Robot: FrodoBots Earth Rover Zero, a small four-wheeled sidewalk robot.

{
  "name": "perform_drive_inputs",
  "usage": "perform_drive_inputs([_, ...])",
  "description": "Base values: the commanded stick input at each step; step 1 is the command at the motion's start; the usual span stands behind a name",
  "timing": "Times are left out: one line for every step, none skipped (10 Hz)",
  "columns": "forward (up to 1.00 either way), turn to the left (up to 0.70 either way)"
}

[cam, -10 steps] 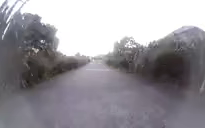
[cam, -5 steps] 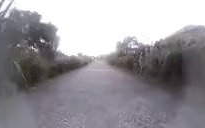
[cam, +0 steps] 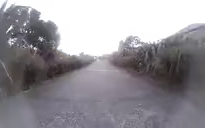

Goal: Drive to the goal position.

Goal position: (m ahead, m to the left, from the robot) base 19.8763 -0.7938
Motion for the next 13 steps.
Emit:
perform_drive_inputs([0.85, -0.34])
perform_drive_inputs([0.85, -0.34])
perform_drive_inputs([0.85, -0.34])
perform_drive_inputs([0.85, 0.0])
perform_drive_inputs([0.85, 0.0])
perform_drive_inputs([0.85, 0.0])
perform_drive_inputs([0.85, 0.0])
perform_drive_inputs([0.85, 0.0])
perform_drive_inputs([0.85, 0.0])
perform_drive_inputs([0.85, 0.0])
perform_drive_inputs([0.85, 0.0])
perform_drive_inputs([0.85, 0.0])
perform_drive_inputs([0.85, 0.0])
